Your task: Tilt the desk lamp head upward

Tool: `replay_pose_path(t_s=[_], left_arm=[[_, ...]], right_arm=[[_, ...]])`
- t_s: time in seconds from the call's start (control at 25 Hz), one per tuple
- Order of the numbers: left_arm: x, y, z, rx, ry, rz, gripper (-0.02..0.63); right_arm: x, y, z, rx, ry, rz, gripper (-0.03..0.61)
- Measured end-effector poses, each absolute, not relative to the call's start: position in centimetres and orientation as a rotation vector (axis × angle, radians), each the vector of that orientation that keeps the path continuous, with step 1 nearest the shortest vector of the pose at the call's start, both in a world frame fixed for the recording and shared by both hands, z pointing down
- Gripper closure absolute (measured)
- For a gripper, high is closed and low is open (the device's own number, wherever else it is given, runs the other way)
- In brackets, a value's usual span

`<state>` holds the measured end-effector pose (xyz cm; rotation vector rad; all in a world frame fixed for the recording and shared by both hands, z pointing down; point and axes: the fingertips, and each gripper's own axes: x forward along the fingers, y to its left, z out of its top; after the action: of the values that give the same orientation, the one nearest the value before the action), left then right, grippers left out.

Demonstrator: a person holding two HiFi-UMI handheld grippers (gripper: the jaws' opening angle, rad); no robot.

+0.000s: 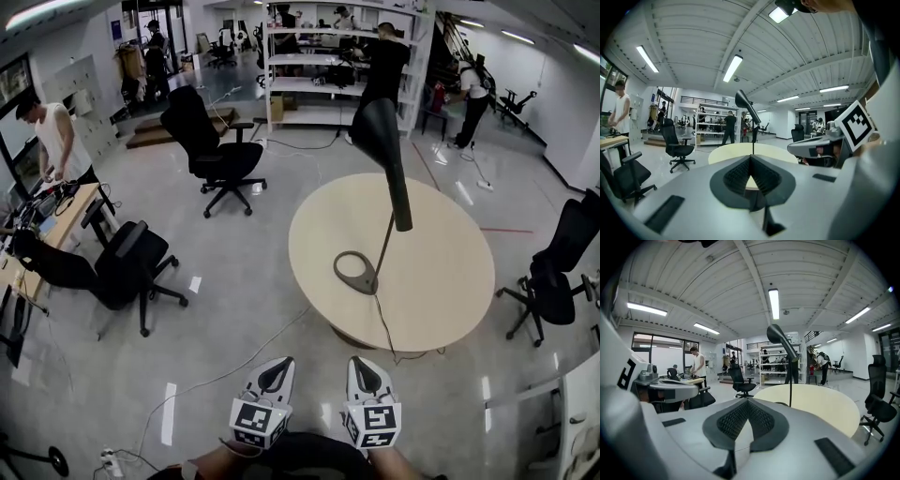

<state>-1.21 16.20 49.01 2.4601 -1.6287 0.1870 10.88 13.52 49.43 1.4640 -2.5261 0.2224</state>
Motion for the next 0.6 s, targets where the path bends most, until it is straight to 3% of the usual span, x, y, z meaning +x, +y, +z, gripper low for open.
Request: replay_pose_path(t_s=[0.6], left_arm=[[0.4, 19.9, 50.5, 2.419, -1.654, 0.190, 0.566]], right_arm=[[12.6, 17.3, 51.7, 1.413, -2.508, 0.248, 0.565]])
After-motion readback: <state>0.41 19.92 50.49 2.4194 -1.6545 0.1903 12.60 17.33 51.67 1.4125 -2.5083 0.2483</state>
